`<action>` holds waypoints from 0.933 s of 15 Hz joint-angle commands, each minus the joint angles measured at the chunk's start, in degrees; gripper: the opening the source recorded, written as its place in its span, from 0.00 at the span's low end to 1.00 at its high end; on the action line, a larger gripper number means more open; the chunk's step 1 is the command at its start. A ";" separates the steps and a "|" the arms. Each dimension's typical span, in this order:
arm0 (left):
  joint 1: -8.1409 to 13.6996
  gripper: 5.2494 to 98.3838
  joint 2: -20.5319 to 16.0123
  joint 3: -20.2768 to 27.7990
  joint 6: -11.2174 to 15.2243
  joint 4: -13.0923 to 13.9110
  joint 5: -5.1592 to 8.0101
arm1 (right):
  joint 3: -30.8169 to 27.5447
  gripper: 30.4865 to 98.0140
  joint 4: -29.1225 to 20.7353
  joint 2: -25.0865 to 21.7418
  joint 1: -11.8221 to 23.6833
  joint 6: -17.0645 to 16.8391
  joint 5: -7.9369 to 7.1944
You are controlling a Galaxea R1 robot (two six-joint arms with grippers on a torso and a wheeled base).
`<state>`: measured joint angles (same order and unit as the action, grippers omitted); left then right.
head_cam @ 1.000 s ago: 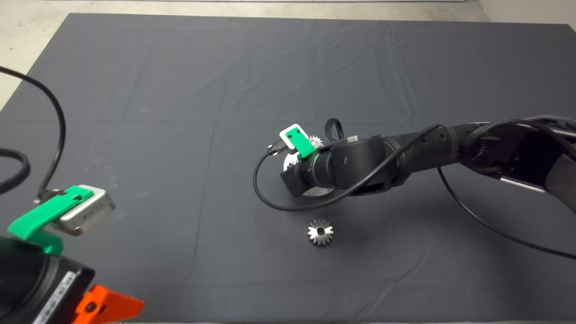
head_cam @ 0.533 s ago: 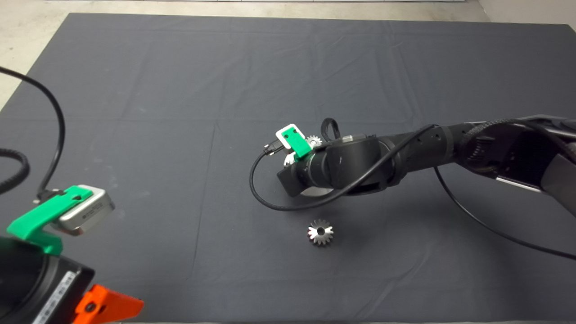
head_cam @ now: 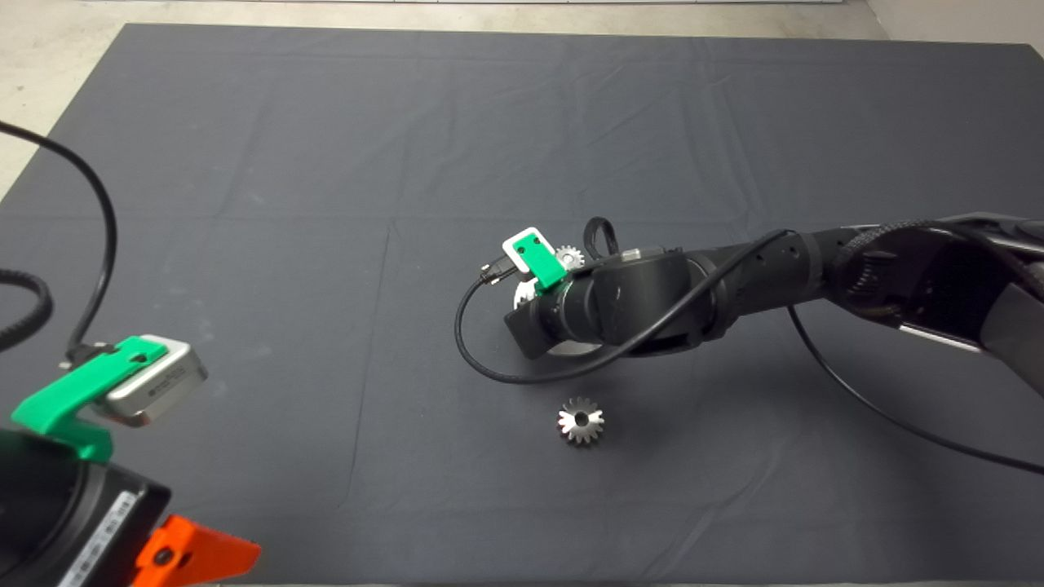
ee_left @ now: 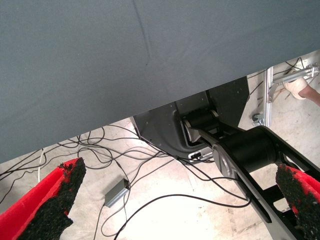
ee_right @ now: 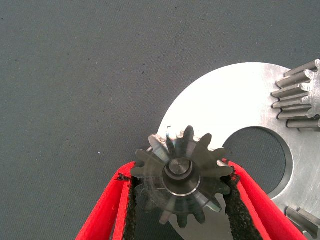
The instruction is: Remove an incorrectly installed larger gear and replace it with the correct smaller gear
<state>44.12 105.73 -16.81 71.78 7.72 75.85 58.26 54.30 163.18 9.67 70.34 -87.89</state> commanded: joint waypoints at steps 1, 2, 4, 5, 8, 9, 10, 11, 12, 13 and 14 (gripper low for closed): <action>0.09 0.99 -0.03 0.65 0.12 0.90 -0.09 | -0.18 0.13 1.87 0.52 0.62 -0.03 -1.58; 0.09 0.99 -0.03 0.65 0.12 0.90 -0.09 | -0.18 0.13 1.87 0.60 0.62 -0.03 -1.58; 0.09 0.99 -0.03 0.65 0.12 0.90 -0.09 | -0.18 0.13 1.87 0.52 0.62 -0.03 -1.58; 0.09 0.99 -0.03 0.65 0.12 0.90 -0.09 | -0.18 0.13 1.87 0.43 0.62 0.06 -1.58; 0.09 0.99 -0.03 0.65 0.12 0.90 -0.09 | -0.18 0.13 1.87 0.61 0.54 0.15 -1.58; 0.09 0.99 -0.10 0.65 0.20 0.90 -0.09 | -0.18 0.13 1.87 0.61 0.53 0.12 -1.58; 0.09 0.99 -0.12 0.65 0.20 0.90 -0.09 | -0.18 0.13 1.87 0.61 0.53 0.12 -1.58; 0.09 0.99 -0.12 0.65 0.20 0.90 -0.09 | -0.18 0.13 1.87 0.52 0.53 0.06 -1.58; 0.09 0.99 -0.12 0.65 0.20 0.90 -0.09 | -0.12 0.13 1.87 0.43 0.53 0.06 -1.58; 0.09 0.99 -0.12 0.65 0.20 0.90 -0.09 | -0.09 0.13 1.87 0.31 0.53 0.06 -1.58; 0.09 0.99 -0.12 0.65 0.20 0.90 -0.09 | 0.39 0.13 1.95 0.26 0.53 0.06 -1.58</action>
<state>44.12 105.71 -16.81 71.78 7.72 75.85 58.27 54.86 163.34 9.39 70.36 -88.15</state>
